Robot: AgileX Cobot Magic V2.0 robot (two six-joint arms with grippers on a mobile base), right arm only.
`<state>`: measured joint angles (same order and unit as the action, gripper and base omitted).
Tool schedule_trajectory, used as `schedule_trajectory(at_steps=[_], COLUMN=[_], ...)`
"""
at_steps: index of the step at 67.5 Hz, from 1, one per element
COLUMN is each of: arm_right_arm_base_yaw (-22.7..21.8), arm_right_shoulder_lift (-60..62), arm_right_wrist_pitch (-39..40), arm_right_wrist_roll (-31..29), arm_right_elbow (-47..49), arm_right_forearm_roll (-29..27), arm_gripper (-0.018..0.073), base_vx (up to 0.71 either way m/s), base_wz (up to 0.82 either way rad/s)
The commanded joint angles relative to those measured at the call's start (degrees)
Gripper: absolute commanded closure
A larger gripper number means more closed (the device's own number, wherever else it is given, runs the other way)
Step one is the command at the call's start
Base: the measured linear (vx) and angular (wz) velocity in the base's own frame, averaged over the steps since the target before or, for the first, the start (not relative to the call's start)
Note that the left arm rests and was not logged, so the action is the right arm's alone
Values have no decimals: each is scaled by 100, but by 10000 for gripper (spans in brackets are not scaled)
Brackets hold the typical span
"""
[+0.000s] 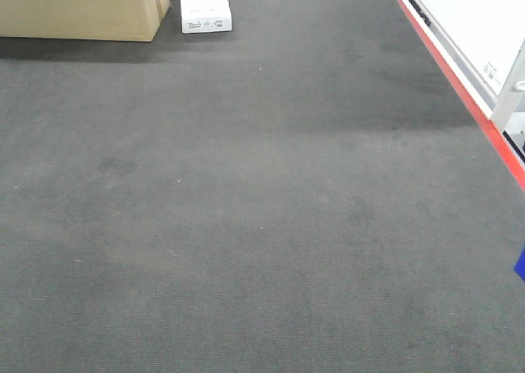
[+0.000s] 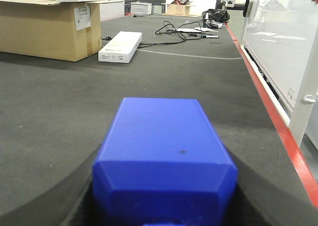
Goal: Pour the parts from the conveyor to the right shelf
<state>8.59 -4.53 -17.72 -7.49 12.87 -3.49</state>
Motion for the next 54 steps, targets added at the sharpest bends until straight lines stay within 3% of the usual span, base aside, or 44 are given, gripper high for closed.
schedule_trajectory(at_steps=[1,54], arm_right_arm_base_yaw=[-17,-17], arm_right_shoulder_lift=[-67,-67], arm_right_wrist_pitch=[441,434], arm_right_wrist_roll=[-47,-47], arm_right_elbow=[143,143], arm_right_forearm_roll=[14,14], arm_gripper=[565,565], base_vx=[0,0], base_wz=[0,0])
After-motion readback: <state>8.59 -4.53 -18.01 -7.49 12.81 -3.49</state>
